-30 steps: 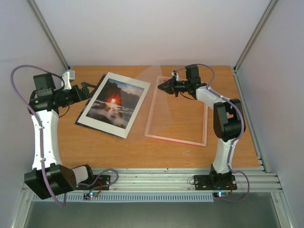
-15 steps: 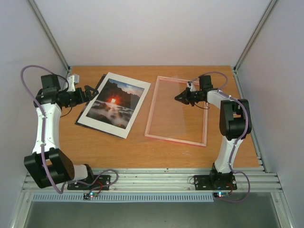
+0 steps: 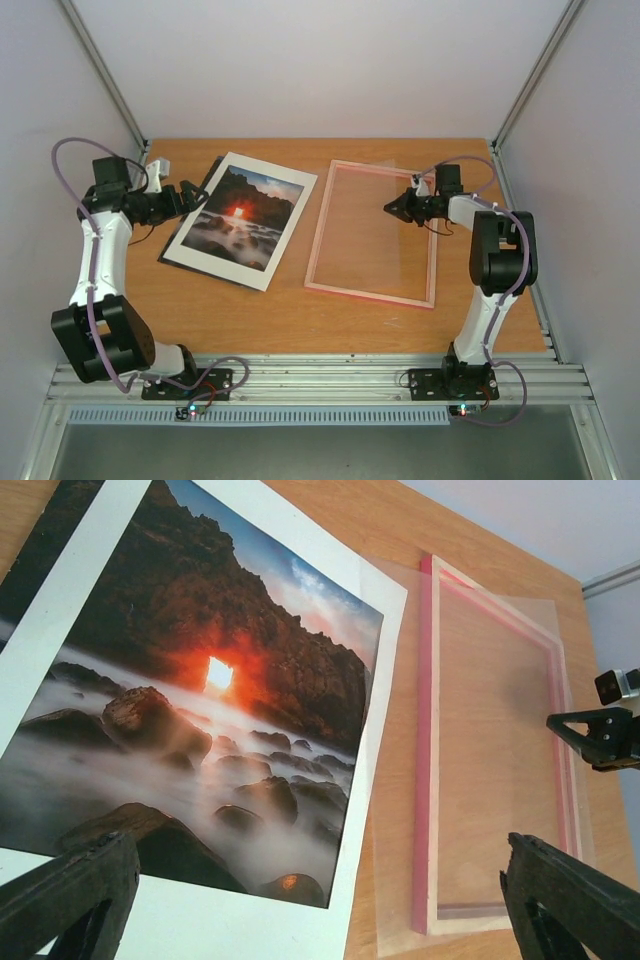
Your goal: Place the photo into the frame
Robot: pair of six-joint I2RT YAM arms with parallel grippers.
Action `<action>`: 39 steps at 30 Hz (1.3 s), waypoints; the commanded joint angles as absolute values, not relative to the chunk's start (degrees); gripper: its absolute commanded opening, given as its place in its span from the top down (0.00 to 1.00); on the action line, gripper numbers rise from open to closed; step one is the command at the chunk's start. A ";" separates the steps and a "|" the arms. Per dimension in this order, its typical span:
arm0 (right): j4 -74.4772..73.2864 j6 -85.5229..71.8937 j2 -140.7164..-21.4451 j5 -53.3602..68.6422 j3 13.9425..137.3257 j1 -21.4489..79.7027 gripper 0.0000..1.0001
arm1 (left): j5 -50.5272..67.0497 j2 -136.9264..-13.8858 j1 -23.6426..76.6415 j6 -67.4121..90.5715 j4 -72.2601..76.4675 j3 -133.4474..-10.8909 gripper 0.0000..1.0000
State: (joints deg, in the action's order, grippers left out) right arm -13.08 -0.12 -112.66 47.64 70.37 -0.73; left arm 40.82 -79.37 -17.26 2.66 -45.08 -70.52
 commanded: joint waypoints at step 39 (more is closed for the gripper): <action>-16.86 6.79 -108.58 39.64 68.48 -7.20 0.99 | 41.22 -85.00 -17.14 2.81 -41.04 -74.53 0.01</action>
